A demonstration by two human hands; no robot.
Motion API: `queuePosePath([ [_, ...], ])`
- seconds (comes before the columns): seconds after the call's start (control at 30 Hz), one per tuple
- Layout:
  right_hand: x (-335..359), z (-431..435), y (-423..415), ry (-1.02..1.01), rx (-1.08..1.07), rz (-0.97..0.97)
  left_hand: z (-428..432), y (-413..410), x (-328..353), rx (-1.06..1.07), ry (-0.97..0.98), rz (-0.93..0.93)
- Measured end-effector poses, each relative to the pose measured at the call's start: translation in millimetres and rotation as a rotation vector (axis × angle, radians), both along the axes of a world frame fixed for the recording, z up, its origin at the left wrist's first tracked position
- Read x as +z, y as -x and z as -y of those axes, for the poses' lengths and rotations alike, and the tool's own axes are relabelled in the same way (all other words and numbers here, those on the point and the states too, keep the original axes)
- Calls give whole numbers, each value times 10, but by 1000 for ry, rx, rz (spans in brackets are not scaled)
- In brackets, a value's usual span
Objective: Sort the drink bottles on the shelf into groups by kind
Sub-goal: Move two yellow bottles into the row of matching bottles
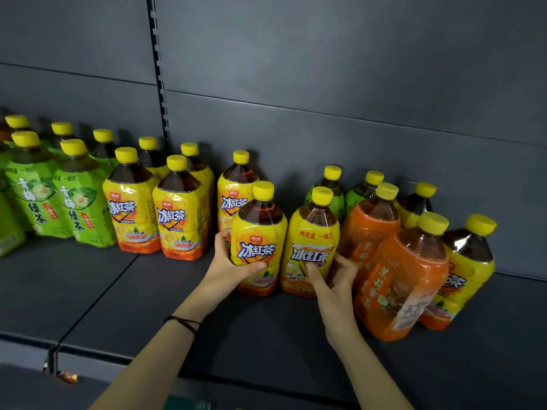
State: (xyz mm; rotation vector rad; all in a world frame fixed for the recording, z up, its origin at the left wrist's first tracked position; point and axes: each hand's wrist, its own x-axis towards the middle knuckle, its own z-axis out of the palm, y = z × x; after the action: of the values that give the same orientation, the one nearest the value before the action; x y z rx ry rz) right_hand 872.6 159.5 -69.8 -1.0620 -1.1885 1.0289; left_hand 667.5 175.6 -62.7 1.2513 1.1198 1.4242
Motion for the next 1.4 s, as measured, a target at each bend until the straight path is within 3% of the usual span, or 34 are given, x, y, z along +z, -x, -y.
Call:
queuePosePath([
  [0.2, 132, -103, -41, 41, 21, 55, 46, 177, -15, -3, -49, -127],
  [0.63, 90, 233, 759, 60, 8, -35, 445, 916, 65, -32, -2, -113],
  [1.0, 73, 295, 1353, 26, -128, -2, 565, 2050, 129, 158, 26, -132],
  [1.23, 78, 265, 1447, 22, -178, 30, 439, 2121, 123, 192, -20, -39],
  [1.4, 90, 138, 1545, 30, -178, 52, 465, 2376, 126, 144, -28, -160],
])
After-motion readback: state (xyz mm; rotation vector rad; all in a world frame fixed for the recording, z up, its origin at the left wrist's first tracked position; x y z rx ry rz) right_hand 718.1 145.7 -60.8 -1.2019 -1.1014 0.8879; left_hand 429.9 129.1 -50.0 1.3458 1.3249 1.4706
